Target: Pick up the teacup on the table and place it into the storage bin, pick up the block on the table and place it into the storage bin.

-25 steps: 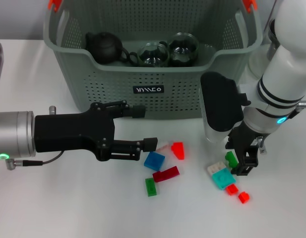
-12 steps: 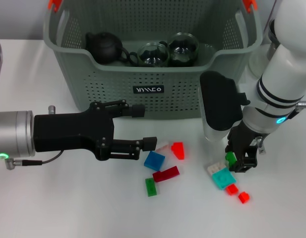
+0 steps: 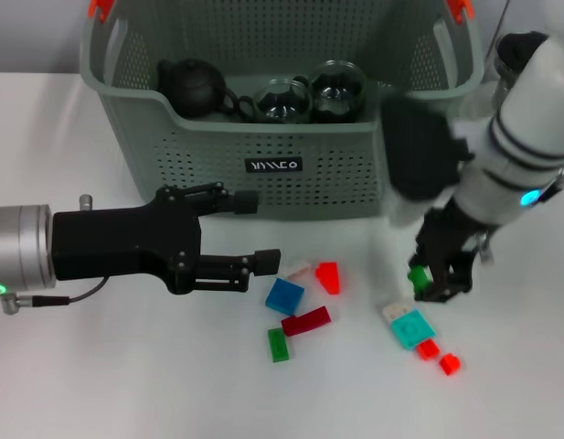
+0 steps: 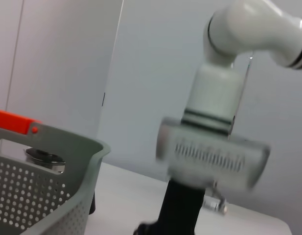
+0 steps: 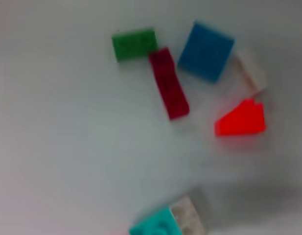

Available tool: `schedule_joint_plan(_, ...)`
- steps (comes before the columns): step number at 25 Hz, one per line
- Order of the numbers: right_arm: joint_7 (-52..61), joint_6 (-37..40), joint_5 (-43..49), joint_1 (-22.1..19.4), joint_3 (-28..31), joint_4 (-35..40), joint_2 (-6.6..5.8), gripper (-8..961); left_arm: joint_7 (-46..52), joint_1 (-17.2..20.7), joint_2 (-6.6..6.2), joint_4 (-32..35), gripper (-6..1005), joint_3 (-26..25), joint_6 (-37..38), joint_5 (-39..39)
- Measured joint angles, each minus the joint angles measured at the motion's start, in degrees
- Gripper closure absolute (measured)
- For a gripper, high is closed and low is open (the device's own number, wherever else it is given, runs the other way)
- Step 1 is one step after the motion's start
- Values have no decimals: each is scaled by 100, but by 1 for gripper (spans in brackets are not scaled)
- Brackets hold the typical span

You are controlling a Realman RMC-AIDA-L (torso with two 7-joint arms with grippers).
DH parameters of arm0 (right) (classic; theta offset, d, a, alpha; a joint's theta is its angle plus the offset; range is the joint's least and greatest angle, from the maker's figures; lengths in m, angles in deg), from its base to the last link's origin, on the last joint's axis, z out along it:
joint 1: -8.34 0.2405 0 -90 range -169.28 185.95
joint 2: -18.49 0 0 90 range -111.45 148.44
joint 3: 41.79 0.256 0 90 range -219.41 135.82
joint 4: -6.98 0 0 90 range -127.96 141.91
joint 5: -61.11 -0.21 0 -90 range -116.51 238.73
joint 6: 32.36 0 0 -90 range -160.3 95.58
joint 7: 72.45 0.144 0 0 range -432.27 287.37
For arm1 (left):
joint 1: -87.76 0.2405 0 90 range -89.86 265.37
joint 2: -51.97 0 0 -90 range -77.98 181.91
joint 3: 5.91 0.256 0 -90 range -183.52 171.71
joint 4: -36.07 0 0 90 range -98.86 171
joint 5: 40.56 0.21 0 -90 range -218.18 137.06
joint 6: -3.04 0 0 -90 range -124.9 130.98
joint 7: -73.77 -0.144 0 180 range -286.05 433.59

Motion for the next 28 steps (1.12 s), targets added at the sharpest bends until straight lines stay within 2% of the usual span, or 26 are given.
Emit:
schedule_joint_plan(4, 7, 1074, -95, -110, 760, 1108, -4, 502, -11, 4, -38, 0, 142, -4, 12, 1)
schedule_joint_plan(8, 74, 1894, -432, -33, 1602, 2146, -11, 495, -37, 20, -56, 1, 143, -4, 15, 51)
schedule_joint_plan(10, 80, 2030, -640, 99, 2170, 2501, -19, 492, -47, 21, -64, 3, 143, -3, 15, 107)
schedule_joint_plan(11, 81, 1933, -874, 231, 2735, 2705, -26, 490, -62, 21, -66, 4, 143, -3, 14, 121)
schedule_joint_plan(12, 81, 1933, -874, 231, 2735, 2705, -26, 488, -84, 21, -69, 4, 143, -3, 14, 133)
schedule_joint_plan(14, 118, 1415, -1104, 297, 3074, 2703, -31, 485, -128, 21, -72, 2, 143, -4, 15, 137)
schedule_joint_plan(16, 183, 858, -1203, 292, 3137, 2556, -32, 481, -154, 20, -75, 0, 143, -2, 14, 140)
schedule_joint_plan(22, 406, -1013, -1261, 344, 3129, 1363, -51, 471, -167, 9, -119, 0, 143, -4, 14, 245)
schedule_joint_plan(28, 510, -1940, -1226, 489, 3037, 307, -158, 461, -148, -23, -117, 0, 143, -3, 18, 377)
